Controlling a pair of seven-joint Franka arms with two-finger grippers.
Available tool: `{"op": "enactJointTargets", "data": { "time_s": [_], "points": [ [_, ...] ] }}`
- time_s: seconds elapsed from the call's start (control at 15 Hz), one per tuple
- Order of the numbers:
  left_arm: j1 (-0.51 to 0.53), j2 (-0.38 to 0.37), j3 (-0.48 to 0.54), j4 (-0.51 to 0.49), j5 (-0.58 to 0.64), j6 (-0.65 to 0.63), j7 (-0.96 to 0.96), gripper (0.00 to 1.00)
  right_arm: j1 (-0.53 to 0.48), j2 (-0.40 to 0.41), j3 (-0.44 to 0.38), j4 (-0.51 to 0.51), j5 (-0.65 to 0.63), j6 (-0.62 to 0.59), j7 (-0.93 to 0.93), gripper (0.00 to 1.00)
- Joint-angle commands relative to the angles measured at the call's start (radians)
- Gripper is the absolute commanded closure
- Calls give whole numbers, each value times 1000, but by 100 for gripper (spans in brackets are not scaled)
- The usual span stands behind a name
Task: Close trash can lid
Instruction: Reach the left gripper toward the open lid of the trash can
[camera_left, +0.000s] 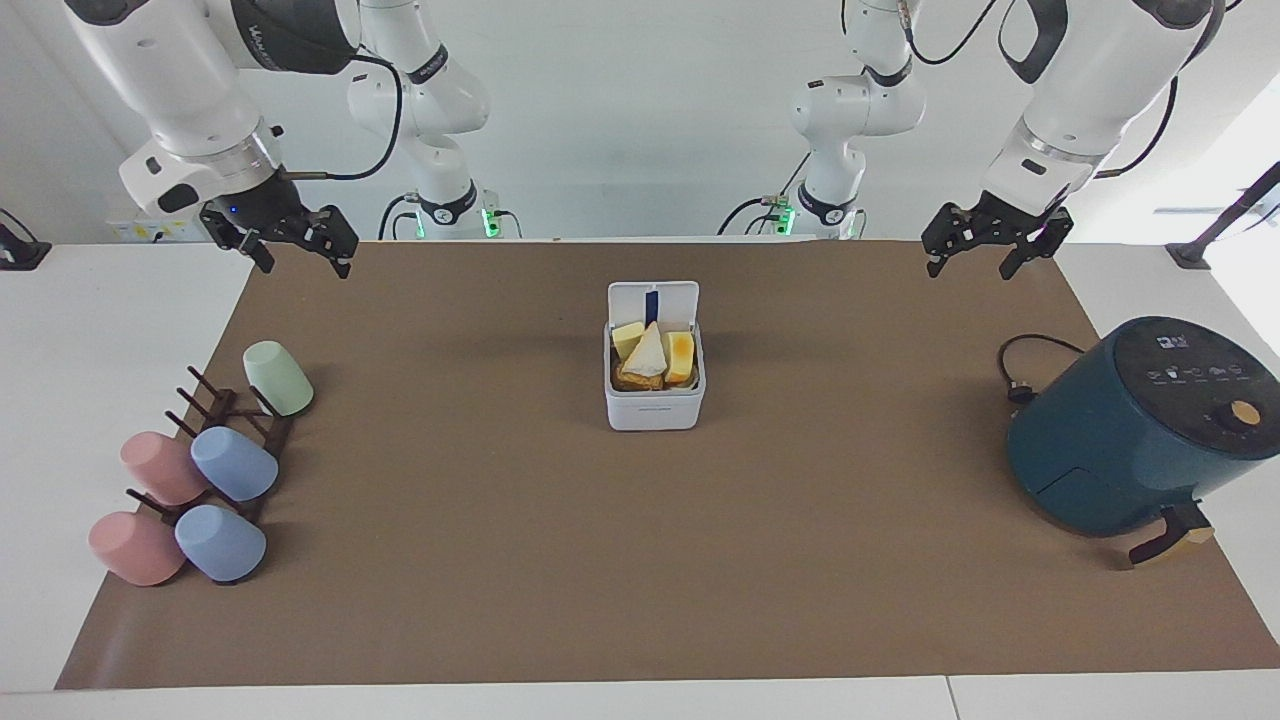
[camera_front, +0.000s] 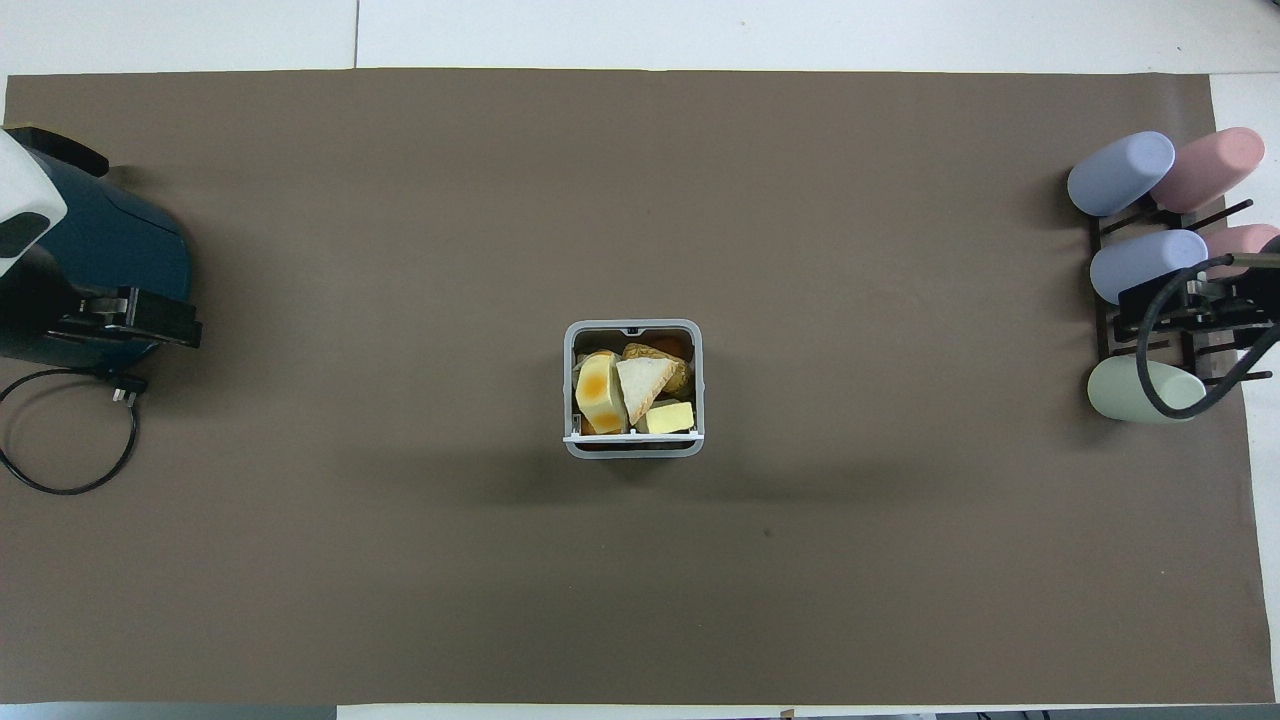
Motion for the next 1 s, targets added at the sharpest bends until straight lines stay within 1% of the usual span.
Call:
{"op": "enactJointTargets", "data": {
  "time_s": [0.0, 0.4, 0.53, 0.6, 0.67, 0.73, 0.8, 0.93],
  "points": [
    [-13, -4, 6, -6, -8, 13, -10, 0, -5, -4, 1, 3, 5, -12, -9, 0],
    [-17, -7, 3, -15, -11, 31, -13, 0, -7, -4, 1, 3, 5, -11, -9, 0],
    [-54, -11, 3, -24, -16, 33, -37, 0, -5, -4, 1, 3, 5, -11, -9, 0],
    [-80, -16, 3, -38, -22, 42, -89, 0, -5, -4, 1, 3, 5, -11, -9, 0],
    [-127, -22, 3, -58, -25, 66, -154, 0, -5, -4, 1, 3, 5, -11, -9, 0],
    [-184, -36, 3, -89, -25, 107, -207, 7, -5, -4, 1, 3, 5, -11, -9, 0],
    [-235, -42, 3, -115, -25, 132, -253, 21, -7, -4, 1, 3, 5, -11, -9, 0],
    [-339, -45, 3, -139, -25, 137, -347, 81, -5, -4, 1, 3, 5, -11, -9, 0]
  ]
}}
